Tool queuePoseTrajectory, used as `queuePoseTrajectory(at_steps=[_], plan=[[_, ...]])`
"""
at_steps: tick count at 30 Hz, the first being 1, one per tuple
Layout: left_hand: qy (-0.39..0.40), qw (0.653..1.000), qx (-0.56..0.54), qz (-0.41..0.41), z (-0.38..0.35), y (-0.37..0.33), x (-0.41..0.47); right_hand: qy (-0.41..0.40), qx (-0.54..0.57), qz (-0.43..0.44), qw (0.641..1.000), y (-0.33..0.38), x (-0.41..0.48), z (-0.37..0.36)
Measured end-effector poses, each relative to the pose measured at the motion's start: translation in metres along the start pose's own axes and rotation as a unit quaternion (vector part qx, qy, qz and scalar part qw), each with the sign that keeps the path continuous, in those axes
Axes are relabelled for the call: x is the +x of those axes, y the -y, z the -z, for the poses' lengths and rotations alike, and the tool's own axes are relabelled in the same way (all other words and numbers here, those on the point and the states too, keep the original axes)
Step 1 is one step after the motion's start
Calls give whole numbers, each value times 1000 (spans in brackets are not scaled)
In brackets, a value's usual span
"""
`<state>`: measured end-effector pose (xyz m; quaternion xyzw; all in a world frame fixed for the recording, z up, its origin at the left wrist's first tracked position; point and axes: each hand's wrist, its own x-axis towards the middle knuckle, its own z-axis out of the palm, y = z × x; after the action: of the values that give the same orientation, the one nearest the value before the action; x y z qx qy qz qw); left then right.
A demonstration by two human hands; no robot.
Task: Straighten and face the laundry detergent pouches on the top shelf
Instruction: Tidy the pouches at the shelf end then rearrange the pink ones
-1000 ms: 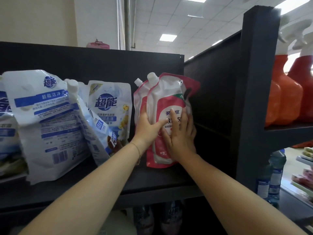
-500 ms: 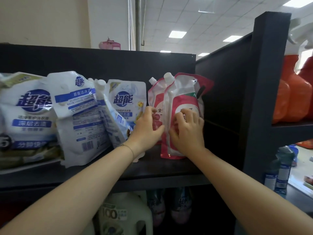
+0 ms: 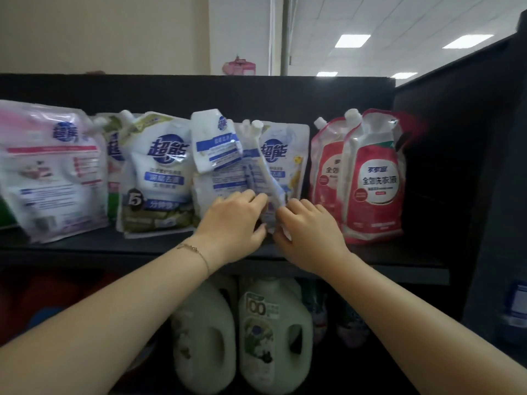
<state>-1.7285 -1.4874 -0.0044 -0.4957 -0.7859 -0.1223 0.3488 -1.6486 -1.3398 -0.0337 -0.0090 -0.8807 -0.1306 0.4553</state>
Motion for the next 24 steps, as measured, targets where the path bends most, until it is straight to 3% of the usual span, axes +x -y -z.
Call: queuePoseTrajectory(at_steps=[6,24], plan=[[76,992,50,91,27,62,-68,9,84,49,995,87,40,-13],[95,947,179,250,119,313,-225,20,246,189,951,368,180,-91]])
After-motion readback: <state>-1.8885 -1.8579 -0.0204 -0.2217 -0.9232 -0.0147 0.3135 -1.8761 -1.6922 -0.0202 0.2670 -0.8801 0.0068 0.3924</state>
